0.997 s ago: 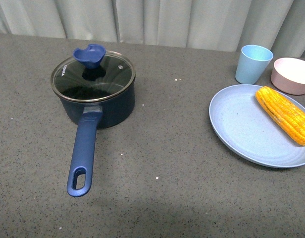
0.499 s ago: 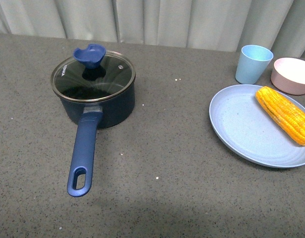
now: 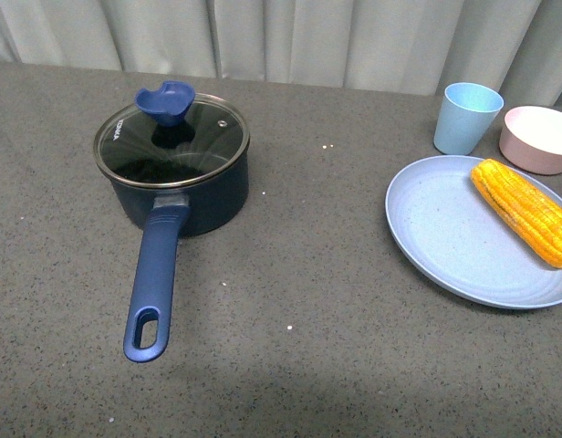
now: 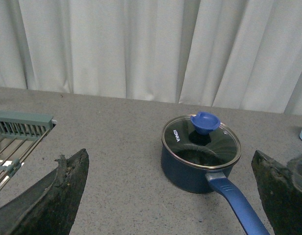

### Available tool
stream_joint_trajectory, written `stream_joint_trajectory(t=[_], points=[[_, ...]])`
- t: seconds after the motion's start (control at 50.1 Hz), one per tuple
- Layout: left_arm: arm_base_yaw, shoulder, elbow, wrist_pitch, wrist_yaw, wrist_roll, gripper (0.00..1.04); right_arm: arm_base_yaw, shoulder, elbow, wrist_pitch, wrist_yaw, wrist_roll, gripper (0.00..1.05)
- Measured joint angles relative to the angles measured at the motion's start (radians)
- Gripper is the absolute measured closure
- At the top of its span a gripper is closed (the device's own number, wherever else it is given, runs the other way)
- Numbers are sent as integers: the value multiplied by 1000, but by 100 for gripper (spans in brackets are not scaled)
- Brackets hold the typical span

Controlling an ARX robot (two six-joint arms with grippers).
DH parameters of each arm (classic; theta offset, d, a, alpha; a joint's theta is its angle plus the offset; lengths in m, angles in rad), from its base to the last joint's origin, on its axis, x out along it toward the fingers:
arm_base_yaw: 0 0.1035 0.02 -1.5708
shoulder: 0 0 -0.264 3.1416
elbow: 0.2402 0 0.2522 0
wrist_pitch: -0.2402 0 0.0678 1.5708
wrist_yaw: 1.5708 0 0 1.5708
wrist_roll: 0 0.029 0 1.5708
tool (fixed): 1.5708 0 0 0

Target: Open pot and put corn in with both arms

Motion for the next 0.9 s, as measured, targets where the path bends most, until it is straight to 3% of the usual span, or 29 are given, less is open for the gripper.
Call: stream_joint_trajectory(t=[0.359,0.459,0.558,0.618,0.718,0.897], points=[[0,0,0,0,1,0,6,0,0,0,0,0,0,9],[39,113,25,-41,172,-4,6,0,0,0,0,0,0,9],[-25,492,51,268,184,-16,6,0,0,0,0,0,0,9],[-68,763,123,510,151,-35,6,0,0,0,0,0,0,9],[-113,1083,240,764,83,-52,6,0,0,0,0,0,0,9],[-193,1453,408,905,-3,-81,6,0,0,0,0,0,0,9]])
